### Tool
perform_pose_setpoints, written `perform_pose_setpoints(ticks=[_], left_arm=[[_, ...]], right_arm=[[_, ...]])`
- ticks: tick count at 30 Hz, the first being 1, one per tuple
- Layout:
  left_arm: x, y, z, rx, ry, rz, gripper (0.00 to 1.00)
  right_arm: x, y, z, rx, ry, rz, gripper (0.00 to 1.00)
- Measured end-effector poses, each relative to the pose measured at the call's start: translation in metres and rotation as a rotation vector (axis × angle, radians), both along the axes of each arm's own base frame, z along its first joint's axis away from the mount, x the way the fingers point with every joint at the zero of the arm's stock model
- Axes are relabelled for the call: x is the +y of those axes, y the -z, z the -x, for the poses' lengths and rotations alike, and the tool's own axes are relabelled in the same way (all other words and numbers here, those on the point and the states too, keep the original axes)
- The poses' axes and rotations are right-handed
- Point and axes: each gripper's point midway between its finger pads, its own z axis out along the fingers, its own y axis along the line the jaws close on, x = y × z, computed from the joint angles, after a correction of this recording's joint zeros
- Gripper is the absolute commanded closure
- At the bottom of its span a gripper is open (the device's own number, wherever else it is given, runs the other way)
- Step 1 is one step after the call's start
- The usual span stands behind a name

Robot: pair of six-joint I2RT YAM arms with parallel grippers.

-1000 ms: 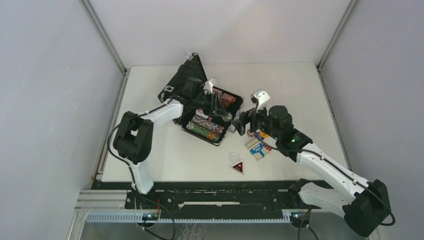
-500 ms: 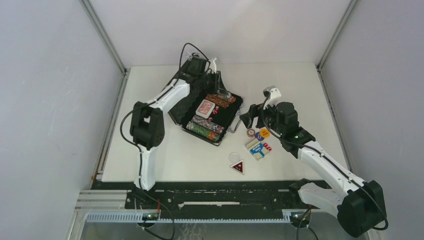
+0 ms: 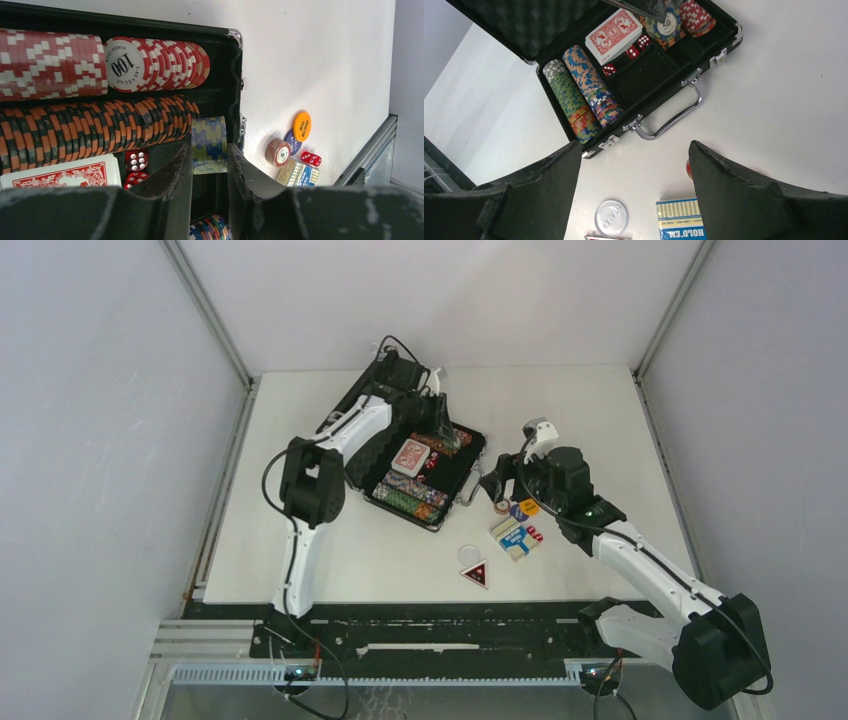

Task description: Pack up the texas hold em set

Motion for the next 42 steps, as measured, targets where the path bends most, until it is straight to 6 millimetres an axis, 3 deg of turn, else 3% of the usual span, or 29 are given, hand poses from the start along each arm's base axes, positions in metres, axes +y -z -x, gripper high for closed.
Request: perform_pose_setpoints(ticks=[16,25,42], left_arm=[[-0.039,-0.001,0.017,-0.024,0.071,-0.004,1.00],[-0.031,0.026,-0.004,-0.058,0.021,-0.086,1.00],[-0.020,0.031,-0.015,-0.142,0.021,-0.187,1.00]], right_arm=[[-0.002,0.016,0.002,0.039,0.007,0.012,0.14],[-0.005,0.018,0.003,0.041,0.014,0.012,0.14],[-0.002,0.024,0.004,0.056,0.001,0.004,0.14]])
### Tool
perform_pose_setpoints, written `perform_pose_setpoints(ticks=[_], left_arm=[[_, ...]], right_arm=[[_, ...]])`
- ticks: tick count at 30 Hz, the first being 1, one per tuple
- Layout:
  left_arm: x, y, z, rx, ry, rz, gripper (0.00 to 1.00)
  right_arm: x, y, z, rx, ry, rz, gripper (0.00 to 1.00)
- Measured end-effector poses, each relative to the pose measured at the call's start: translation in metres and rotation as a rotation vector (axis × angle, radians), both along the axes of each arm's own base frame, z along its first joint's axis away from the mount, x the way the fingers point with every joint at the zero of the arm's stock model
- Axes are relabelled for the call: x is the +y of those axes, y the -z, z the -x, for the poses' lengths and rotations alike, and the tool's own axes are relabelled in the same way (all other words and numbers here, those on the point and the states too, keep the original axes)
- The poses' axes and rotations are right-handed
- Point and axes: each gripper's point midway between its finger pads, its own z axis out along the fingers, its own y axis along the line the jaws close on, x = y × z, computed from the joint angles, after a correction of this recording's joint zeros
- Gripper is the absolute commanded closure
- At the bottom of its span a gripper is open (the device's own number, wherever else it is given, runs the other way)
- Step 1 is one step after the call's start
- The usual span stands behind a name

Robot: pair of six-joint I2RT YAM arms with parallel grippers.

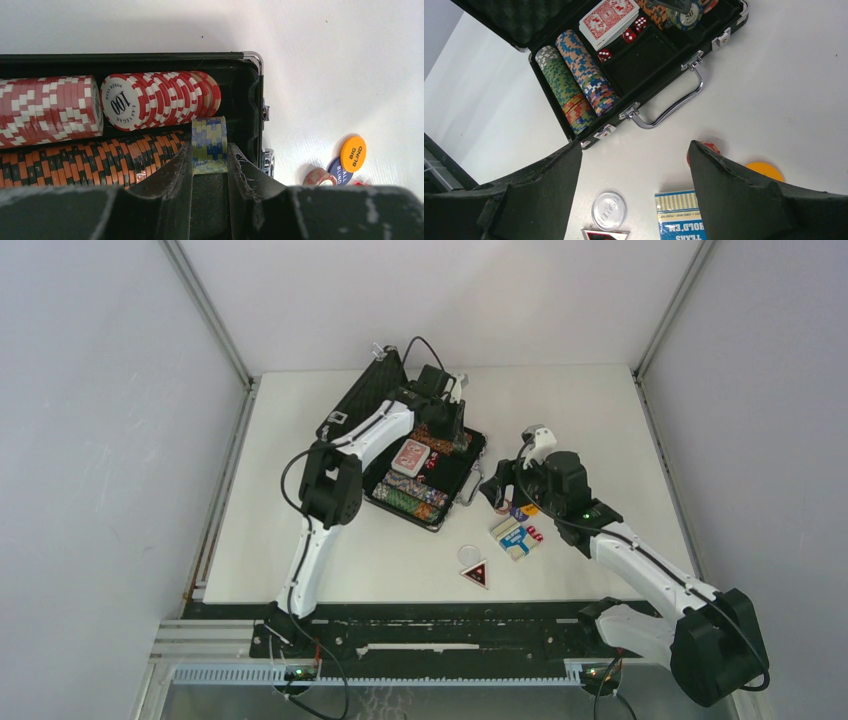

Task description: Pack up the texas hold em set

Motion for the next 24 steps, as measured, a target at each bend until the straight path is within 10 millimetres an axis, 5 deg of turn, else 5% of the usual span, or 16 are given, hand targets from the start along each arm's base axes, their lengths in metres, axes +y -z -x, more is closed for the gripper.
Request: perform_pose_setpoints(ticks=[14,24], left_arm=[[0.004,0.000,-0.005,-0.041,-0.008,-0.044,0.50],[0.022,0.004,-0.020,-0.080,-0.056,-0.092,0.42]], right_arm=[[0.003,0.006,0.000,0.019,-0.012,0.000,0.15],[0.003,0.006,0.000,0.021,-0.012,-0.001,0.15]])
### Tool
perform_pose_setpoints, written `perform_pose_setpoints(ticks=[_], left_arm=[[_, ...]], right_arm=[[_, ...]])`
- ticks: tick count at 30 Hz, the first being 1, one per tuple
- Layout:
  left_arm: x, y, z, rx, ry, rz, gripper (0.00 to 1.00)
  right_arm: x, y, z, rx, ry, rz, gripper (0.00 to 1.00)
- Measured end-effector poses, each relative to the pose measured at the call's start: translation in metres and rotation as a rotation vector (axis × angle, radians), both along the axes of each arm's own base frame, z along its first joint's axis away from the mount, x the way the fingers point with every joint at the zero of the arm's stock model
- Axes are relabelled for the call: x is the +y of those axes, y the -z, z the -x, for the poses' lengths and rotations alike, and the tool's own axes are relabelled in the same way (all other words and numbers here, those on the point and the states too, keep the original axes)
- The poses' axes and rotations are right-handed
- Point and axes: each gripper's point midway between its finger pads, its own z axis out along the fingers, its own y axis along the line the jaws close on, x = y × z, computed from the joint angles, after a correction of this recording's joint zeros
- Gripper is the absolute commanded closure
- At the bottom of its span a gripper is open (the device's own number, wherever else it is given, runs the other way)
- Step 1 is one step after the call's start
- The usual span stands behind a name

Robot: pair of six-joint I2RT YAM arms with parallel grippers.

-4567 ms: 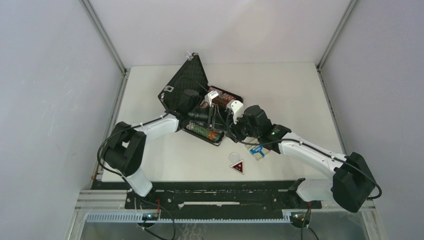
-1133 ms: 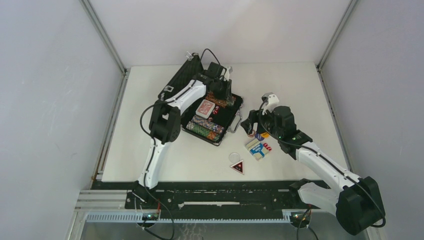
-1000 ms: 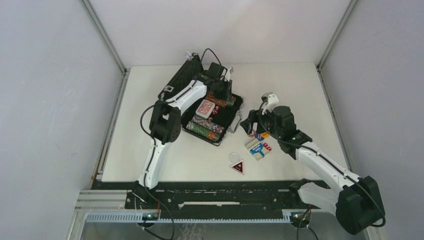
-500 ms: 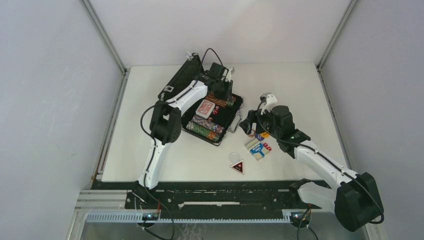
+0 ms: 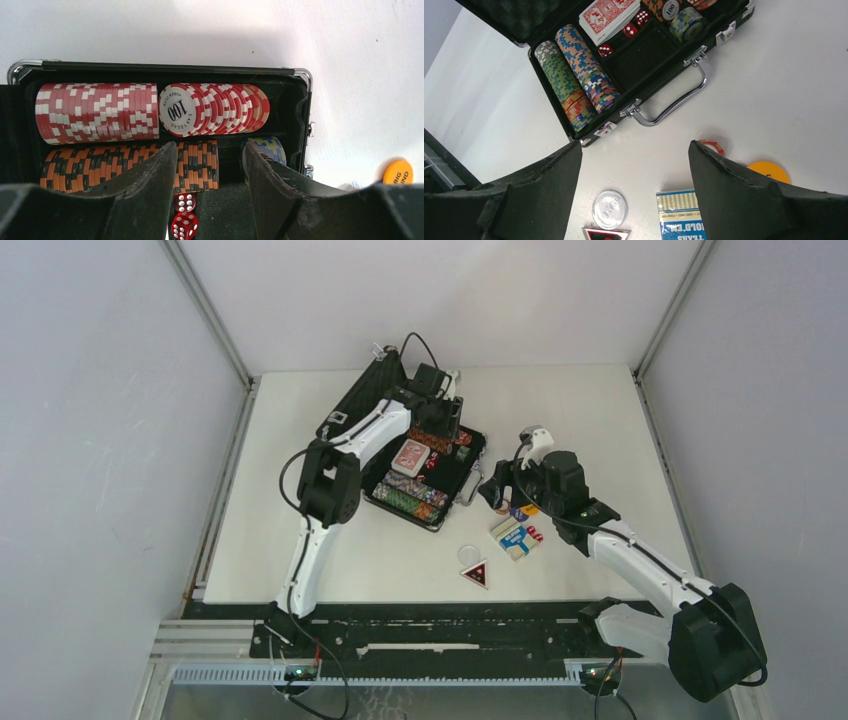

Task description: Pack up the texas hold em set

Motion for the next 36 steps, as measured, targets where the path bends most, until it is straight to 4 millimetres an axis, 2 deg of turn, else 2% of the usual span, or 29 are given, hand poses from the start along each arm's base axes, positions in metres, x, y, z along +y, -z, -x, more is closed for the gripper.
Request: perform_pose_setpoints(ticks=[8,13,18,22,23,26,27,29,30,32,34,36], left_arm=[[-0.001,0.000,0.000,-0.004,0.001,0.002,0.41],[-0.001,-0.004,0.006,-0.041,0.030,-0.037,0.41],[-0.007,-0.021,0.021,-0.072,0.056,-0.053,0.40],[-0.008,-0.039,0.027,-0.102,0.061,-0.040,0.39],[-0.007,-0.045,0.027,-0.117,0.057,-0.035,0.38],[-0.001,-0.062,0.030,-0.161,0.038,-0.028,0.38],[0.003,-0.069,0.031,-0.176,0.028,-0.028,0.38],[0.012,-0.082,0.034,-0.210,-0.005,-0.031,0.38],[0.018,-0.087,0.035,-0.230,-0.026,-0.031,0.38],[0.030,-0.094,0.041,-0.250,-0.070,-0.026,0.38],[0.042,-0.093,0.052,-0.247,-0.108,-0.009,0.38],[0.058,-0.084,0.068,-0.225,-0.150,0.000,0.36]], right_arm=[[0.001,0.003,0.000,0.009,0.000,0.004,0.15],[0.001,0.005,-0.001,0.014,0.001,0.003,0.16],[0.000,0.007,-0.002,0.019,0.015,0.007,0.17],[-0.005,0.016,-0.006,0.038,0.044,0.030,0.17],[-0.006,0.020,-0.007,0.048,0.052,0.040,0.21],[-0.008,0.035,-0.010,0.091,0.073,0.077,0.66],[-0.008,0.040,-0.012,0.112,0.081,0.089,0.78],[-0.005,0.046,-0.020,0.137,0.093,0.111,0.93],[-0.003,0.046,-0.026,0.149,0.104,0.118,0.98],[0.003,0.042,-0.041,0.147,0.116,0.135,1.00],[0.013,0.035,-0.063,0.134,0.131,0.145,1.00],[0.022,0.029,-0.086,0.119,0.144,0.148,1.00]])
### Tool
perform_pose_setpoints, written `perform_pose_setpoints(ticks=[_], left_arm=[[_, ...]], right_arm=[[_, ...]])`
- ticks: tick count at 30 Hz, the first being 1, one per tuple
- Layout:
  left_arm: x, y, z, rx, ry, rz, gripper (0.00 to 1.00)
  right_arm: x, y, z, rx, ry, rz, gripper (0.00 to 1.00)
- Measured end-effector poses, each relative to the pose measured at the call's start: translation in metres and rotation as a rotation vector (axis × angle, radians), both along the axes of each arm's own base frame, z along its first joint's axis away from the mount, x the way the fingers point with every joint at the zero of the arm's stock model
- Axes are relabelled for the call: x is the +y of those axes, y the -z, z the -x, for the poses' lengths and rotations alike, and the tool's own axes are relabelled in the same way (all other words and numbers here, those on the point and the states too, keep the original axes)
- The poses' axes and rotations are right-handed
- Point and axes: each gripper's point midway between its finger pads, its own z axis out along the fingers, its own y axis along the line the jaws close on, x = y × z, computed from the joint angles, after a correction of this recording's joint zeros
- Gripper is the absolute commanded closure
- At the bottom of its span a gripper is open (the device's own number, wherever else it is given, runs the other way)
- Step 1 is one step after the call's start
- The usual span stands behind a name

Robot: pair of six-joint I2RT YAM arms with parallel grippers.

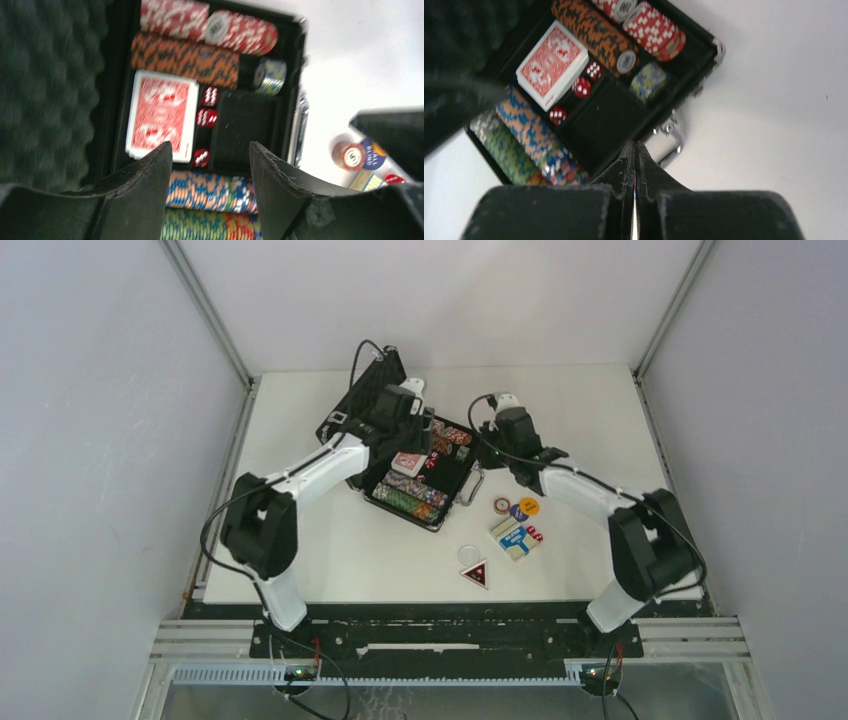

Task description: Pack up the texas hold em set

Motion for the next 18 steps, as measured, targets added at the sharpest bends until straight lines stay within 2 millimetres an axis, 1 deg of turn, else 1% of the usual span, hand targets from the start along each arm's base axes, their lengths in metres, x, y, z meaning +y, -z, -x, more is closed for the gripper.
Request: perform_pose_setpoints(ticks=[3,6,9,13,15,18], left_arm=[[0.022,0.015,0.020,0.030,-0.057,-0.005,0.34],[0.039,0.028,0.035,0.044,-0.099,-0.028,0.34],[0.055,0.037,0.049,0.045,-0.131,-0.047,0.34],[0.073,0.042,0.068,0.040,-0.161,-0.064,0.33],[0.078,0.041,0.071,0.030,-0.171,-0.067,0.33],[0.077,0.039,0.070,0.019,-0.172,-0.059,0.33]], right_arm=[[0.011,0.002,-0.029,-0.005,0.019,0.010,1.00],[0.015,0.014,-0.043,0.013,0.035,0.030,1.00],[0.014,0.030,-0.050,0.047,0.048,0.053,1.00],[0.012,0.043,-0.057,0.071,0.067,0.071,1.00],[0.010,0.046,-0.058,0.080,0.073,0.075,1.00],[0.010,0.050,-0.059,0.088,0.075,0.078,1.00]])
